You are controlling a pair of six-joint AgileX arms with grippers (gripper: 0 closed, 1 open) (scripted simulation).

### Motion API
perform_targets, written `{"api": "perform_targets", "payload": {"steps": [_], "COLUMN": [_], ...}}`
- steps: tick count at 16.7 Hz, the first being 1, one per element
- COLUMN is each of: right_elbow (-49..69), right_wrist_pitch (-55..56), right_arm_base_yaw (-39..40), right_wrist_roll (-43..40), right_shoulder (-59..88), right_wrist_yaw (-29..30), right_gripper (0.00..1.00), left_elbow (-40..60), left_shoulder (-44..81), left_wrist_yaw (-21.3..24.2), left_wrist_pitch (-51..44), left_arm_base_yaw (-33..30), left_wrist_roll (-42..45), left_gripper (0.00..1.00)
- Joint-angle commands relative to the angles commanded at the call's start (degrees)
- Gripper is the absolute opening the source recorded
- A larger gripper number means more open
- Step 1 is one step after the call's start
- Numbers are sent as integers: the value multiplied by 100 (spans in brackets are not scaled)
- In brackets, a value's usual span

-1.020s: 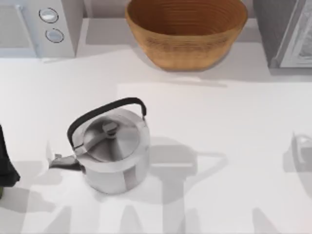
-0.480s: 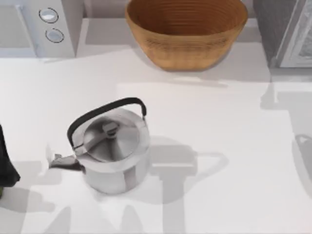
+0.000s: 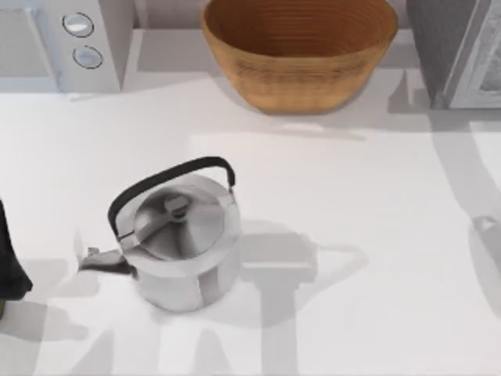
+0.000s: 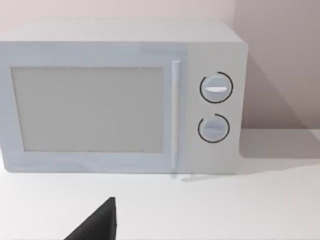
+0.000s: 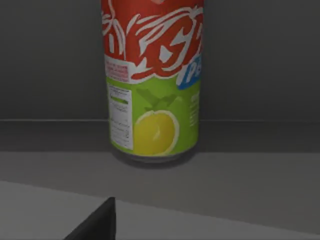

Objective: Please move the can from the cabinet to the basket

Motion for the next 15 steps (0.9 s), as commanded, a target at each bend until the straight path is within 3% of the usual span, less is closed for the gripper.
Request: {"api": "perform_targets", "payload": {"steps": [10,15], "right_elbow": [676,1583], "right_wrist_pitch": [-110,74], "right_arm_base_yaw": [48,208], "right_wrist_roll": [-1,-15], "right_shoulder": [544,1669], "right_wrist_yaw": [95,268], "right_gripper": [100,100], "left_elbow": [0,0], "left_shoulder": [0,0], "left_wrist_yaw": [0,0], "left_wrist_pitch": [0,0], "left_arm_base_yaw": [0,0], "left_wrist_roll": [0,0], "left_gripper": [100,100]}}
